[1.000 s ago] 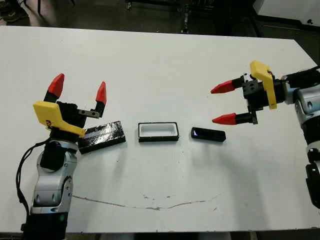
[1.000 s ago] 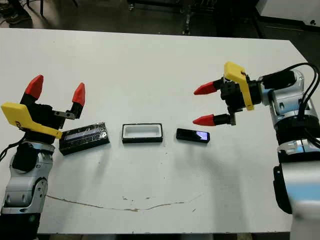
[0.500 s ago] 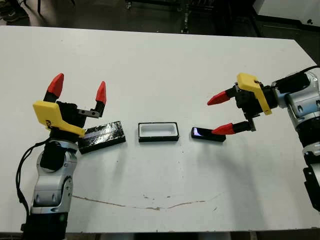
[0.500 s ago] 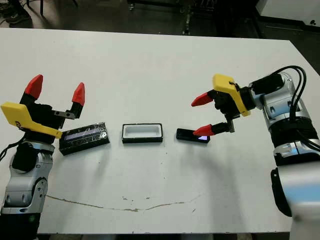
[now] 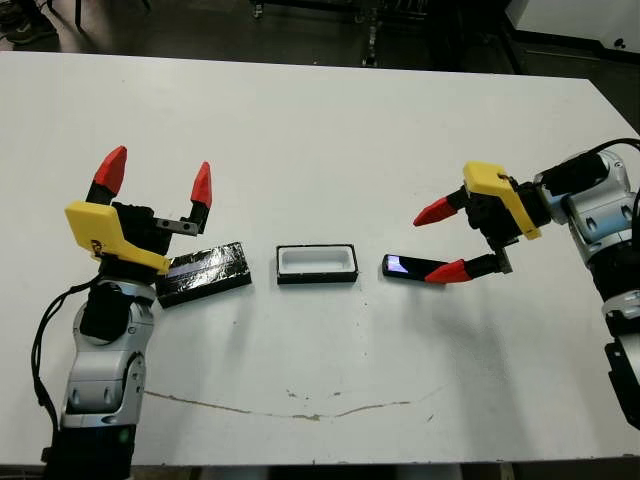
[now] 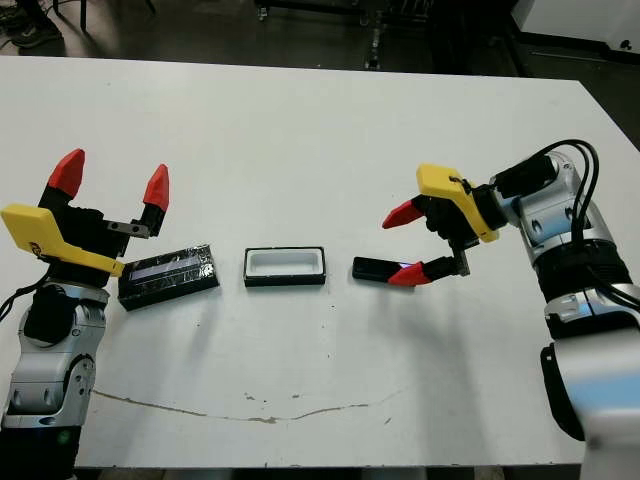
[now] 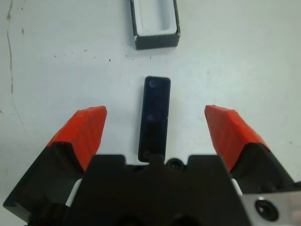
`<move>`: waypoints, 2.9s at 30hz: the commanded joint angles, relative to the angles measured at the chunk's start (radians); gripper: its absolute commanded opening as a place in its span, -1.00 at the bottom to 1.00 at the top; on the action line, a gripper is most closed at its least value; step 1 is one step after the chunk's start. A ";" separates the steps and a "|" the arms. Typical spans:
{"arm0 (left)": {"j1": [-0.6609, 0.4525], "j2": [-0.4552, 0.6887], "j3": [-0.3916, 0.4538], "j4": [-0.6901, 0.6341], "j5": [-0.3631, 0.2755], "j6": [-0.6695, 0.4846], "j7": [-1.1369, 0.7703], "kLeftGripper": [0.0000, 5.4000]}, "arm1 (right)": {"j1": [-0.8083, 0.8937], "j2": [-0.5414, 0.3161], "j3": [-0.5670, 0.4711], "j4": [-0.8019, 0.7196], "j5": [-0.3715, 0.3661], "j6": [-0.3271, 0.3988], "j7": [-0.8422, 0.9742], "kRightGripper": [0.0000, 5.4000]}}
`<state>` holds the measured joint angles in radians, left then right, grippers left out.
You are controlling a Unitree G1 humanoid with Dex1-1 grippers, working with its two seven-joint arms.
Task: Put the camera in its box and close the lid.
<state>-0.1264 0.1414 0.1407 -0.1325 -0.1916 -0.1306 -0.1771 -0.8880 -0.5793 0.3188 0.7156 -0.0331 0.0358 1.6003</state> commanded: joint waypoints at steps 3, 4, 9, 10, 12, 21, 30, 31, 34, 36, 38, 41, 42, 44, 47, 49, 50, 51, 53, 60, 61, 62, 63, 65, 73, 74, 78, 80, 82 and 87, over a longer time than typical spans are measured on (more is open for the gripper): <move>0.008 0.005 0.004 -0.004 -0.004 0.013 -0.001 1.00 | 0.043 -0.026 -0.003 -0.033 -0.008 0.021 -0.019 1.00; 0.009 0.005 0.005 -0.005 -0.006 0.015 -0.002 1.00 | 0.049 -0.028 -0.007 -0.039 -0.006 0.017 -0.023 1.00; 0.009 0.006 0.005 -0.002 -0.004 0.012 -0.002 1.00 | 0.076 -0.034 -0.013 -0.070 -0.004 0.014 -0.043 1.00; 0.009 0.006 0.006 -0.001 -0.006 0.011 -0.004 1.00 | 0.081 -0.034 -0.014 -0.074 -0.004 0.011 -0.048 1.00; 0.009 0.006 0.007 0.000 -0.010 0.011 -0.007 1.00 | 0.087 -0.032 -0.015 -0.074 0.000 0.012 -0.051 1.00; 0.012 0.005 0.007 0.000 -0.007 0.009 -0.004 1.00 | 0.102 -0.028 -0.014 -0.097 0.003 0.058 -0.072 1.00; 0.012 0.005 0.006 0.000 -0.007 0.008 -0.005 1.00 | 0.112 -0.031 -0.009 -0.110 -0.010 0.076 -0.102 1.00; 0.012 0.004 0.006 0.001 -0.002 0.006 -0.001 1.00 | 0.115 -0.032 -0.011 -0.111 -0.011 0.065 -0.107 1.00; 0.012 0.004 0.007 0.003 0.001 0.004 0.001 1.00 | 0.122 -0.035 -0.013 -0.117 -0.009 0.055 -0.115 1.00; 0.012 0.005 0.007 0.004 0.001 0.001 -0.001 1.00 | 0.123 -0.034 -0.013 -0.114 -0.004 0.059 -0.112 0.99; 0.012 0.007 0.006 0.002 0.002 0.005 -0.002 1.00 | 0.122 -0.033 -0.012 -0.112 -0.005 0.063 -0.109 0.99; 0.011 0.004 0.008 0.003 -0.006 0.006 -0.004 1.00 | 0.122 -0.032 -0.010 -0.107 -0.006 0.049 -0.107 0.99; 0.011 0.004 0.008 0.004 -0.006 0.003 -0.005 1.00 | 0.121 -0.031 -0.008 -0.105 -0.008 0.053 -0.107 0.95; 0.012 0.005 0.009 0.003 -0.005 0.002 -0.003 1.00 | 0.120 -0.028 -0.006 -0.097 -0.008 0.063 -0.107 0.89; 0.014 0.006 0.011 -0.002 -0.007 0.011 -0.002 1.00 | 0.117 -0.023 -0.001 -0.078 -0.012 0.062 -0.108 0.78; 0.015 0.006 0.010 0.000 -0.006 0.007 -0.003 1.00 | 0.118 -0.020 0.001 -0.067 -0.017 0.053 -0.113 0.77; 0.015 0.007 0.010 0.002 -0.006 0.006 -0.005 1.00 | 0.120 -0.020 0.003 -0.063 -0.021 0.047 -0.120 0.75; 0.015 0.008 0.010 0.003 -0.006 0.005 -0.006 1.00 | 0.123 -0.021 0.006 -0.065 -0.029 0.044 -0.128 0.71; 0.014 0.008 0.010 0.005 -0.004 0.003 -0.007 1.00 | 0.125 -0.022 0.011 -0.067 -0.040 0.042 -0.134 0.63; 0.016 -0.001 0.008 0.007 -0.005 0.001 -0.001 1.00 | 0.130 -0.015 0.010 -0.033 -0.046 -0.004 -0.149 0.25; 0.016 -0.001 0.008 0.006 -0.006 0.001 -0.001 1.00 | 0.131 -0.013 0.008 -0.026 -0.046 -0.011 -0.152 0.19; 0.017 -0.001 0.008 0.004 -0.007 0.004 0.000 1.00 | 0.131 -0.010 0.007 -0.016 -0.044 -0.011 -0.152 0.14; 0.018 -0.001 0.008 0.002 -0.007 0.006 0.000 1.00 | 0.130 -0.008 0.007 -0.009 -0.044 -0.009 -0.152 0.08; 0.019 -0.002 0.008 -0.001 -0.008 0.008 0.002 1.00 | 0.126 -0.004 0.012 0.004 -0.048 -0.009 -0.150 0.01; 0.021 -0.001 0.007 -0.009 -0.002 0.010 0.008 1.00 | 0.130 0.010 0.010 0.037 -0.043 -0.015 -0.147 -0.37; 0.021 -0.001 0.007 -0.008 -0.004 0.008 0.006 1.00 | 0.135 0.009 0.010 0.032 -0.045 -0.022 -0.156 -0.38; 0.018 -0.003 0.008 -0.012 0.001 0.006 0.015 1.00 | 0.143 0.012 0.004 0.030 -0.037 -0.034 -0.162 -0.38; 0.016 -0.004 0.008 -0.013 -0.002 0.008 0.016 1.00 | 0.148 0.011 0.002 0.022 -0.037 -0.037 -0.168 -0.38; 0.016 -0.004 0.009 -0.013 -0.001 0.007 0.019 1.00 | 0.151 0.013 -0.003 0.021 -0.031 -0.054 -0.170 -0.38; 0.017 -0.004 0.008 -0.016 -0.003 0.012 0.021 1.00 | 0.160 0.008 -0.008 -0.017 -0.030 -0.040 -0.194 -0.38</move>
<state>-0.1189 0.1393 0.1472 -0.1442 -0.1965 -0.1307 -0.1622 -0.7510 -0.5744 0.3118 0.7099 -0.0547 -0.0124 1.4256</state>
